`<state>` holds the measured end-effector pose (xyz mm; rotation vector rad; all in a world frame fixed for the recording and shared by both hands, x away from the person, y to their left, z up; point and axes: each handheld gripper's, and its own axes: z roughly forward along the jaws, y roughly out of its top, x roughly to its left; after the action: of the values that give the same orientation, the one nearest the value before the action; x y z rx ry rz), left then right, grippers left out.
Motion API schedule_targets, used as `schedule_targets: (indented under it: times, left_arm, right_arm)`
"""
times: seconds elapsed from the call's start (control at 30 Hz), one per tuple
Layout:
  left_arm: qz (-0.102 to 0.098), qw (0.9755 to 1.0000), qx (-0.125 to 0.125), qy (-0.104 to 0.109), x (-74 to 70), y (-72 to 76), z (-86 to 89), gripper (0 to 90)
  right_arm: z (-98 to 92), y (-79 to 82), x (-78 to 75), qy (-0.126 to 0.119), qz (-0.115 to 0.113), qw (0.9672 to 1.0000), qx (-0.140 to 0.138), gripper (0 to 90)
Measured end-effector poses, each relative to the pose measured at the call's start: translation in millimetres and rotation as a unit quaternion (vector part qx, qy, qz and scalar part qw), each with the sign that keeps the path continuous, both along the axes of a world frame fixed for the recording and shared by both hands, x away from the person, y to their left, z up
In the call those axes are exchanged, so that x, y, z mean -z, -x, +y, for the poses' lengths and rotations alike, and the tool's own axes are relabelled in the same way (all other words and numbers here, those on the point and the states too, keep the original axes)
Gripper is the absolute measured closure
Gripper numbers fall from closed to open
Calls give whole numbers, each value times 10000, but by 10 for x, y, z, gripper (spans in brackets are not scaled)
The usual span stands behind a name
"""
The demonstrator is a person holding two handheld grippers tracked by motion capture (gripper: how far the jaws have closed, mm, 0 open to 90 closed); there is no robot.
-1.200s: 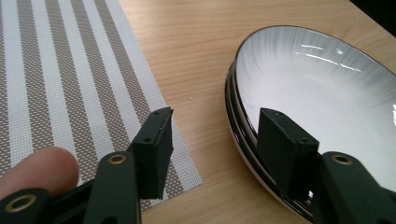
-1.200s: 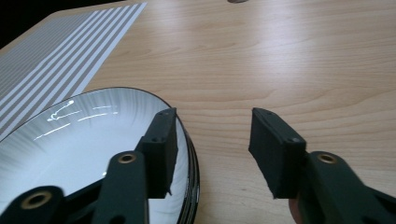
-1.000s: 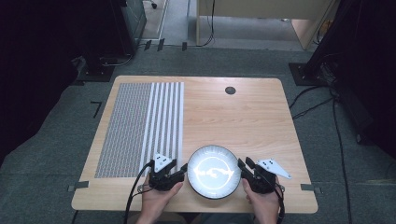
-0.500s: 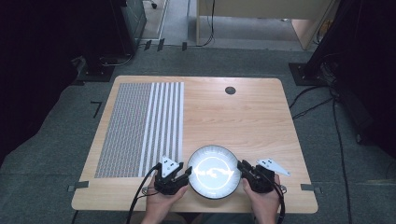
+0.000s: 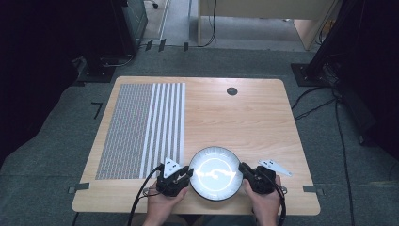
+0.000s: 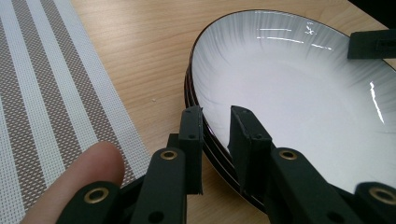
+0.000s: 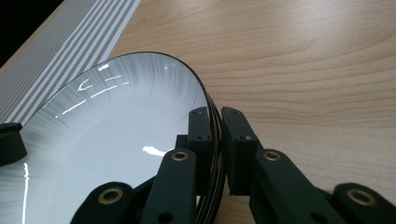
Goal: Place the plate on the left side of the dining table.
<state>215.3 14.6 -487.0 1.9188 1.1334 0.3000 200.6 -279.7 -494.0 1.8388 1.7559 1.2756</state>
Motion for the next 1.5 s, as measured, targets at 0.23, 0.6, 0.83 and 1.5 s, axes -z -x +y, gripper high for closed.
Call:
schedule_targets:
  times: [0.23, 0.6, 0.83, 1.5]
  left_arm:
    - [-13, 10000, -28, 12, 13, 7, -8, 748]
    - [10, 10000, 32, 10, 21, 0, -11, 688]
    - [-81, 9998, -94, 159, -33, -3, 45, 660]
    - [160, 9993, 326, -5, 41, -20, -238, 613]
  right_arm:
    - [19, -7, 28, -41, 23, 10000, 67, 831]
    - [34, 17, -32, -158, 26, 9994, 307, 893]
    - [-42, 33, -75, -258, 7, 9990, 367, 892]
    - [-114, 214, -136, -117, -280, 9986, 441, 894]
